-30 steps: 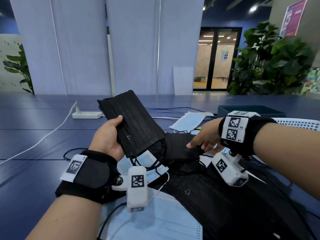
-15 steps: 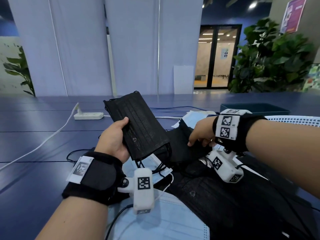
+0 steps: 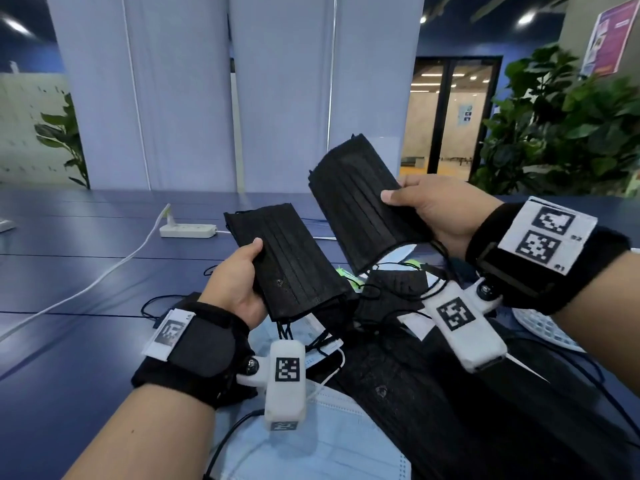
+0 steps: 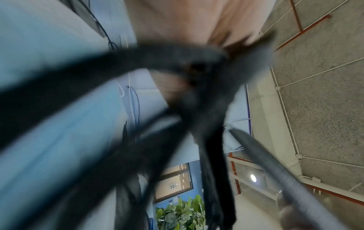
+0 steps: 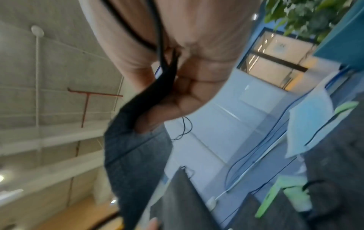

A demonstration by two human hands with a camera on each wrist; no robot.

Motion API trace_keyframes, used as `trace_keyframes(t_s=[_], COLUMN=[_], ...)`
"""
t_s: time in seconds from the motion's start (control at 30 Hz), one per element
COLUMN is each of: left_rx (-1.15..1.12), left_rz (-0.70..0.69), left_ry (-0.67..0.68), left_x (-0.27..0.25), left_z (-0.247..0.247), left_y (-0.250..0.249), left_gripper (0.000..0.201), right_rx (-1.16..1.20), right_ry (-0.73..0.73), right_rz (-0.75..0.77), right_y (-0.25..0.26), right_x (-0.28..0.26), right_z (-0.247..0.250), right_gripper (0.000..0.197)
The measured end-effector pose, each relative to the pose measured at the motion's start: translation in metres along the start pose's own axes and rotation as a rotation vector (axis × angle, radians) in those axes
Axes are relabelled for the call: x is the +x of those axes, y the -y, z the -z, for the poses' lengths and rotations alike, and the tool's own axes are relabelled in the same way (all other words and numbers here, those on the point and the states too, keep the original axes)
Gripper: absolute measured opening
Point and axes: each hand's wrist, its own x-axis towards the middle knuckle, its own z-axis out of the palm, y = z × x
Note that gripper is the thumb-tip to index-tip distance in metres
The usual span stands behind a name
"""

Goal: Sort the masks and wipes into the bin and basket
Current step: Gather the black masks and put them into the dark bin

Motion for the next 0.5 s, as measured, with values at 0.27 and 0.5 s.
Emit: trace_keyframes(t_s=[0.27, 0.5], left_rx=[-0.008, 0.13], left_rz=[0.007, -0.079], left_ry=[0.22, 0.136], left_x=[-0.005, -0.001], left_z=[-0.011, -0.008], left_y=[0.003, 0.008], left_gripper=[0.074, 0.031], right_rx=[-0.016, -0.355], right_ry=[0.235, 0.156], right_rz=[-0.143, -0.253], right_y=[-0.021, -0.023], right_x=[-0.002, 0.014], right_z=[-0.054, -0.032], right_gripper=[0.02, 0.019])
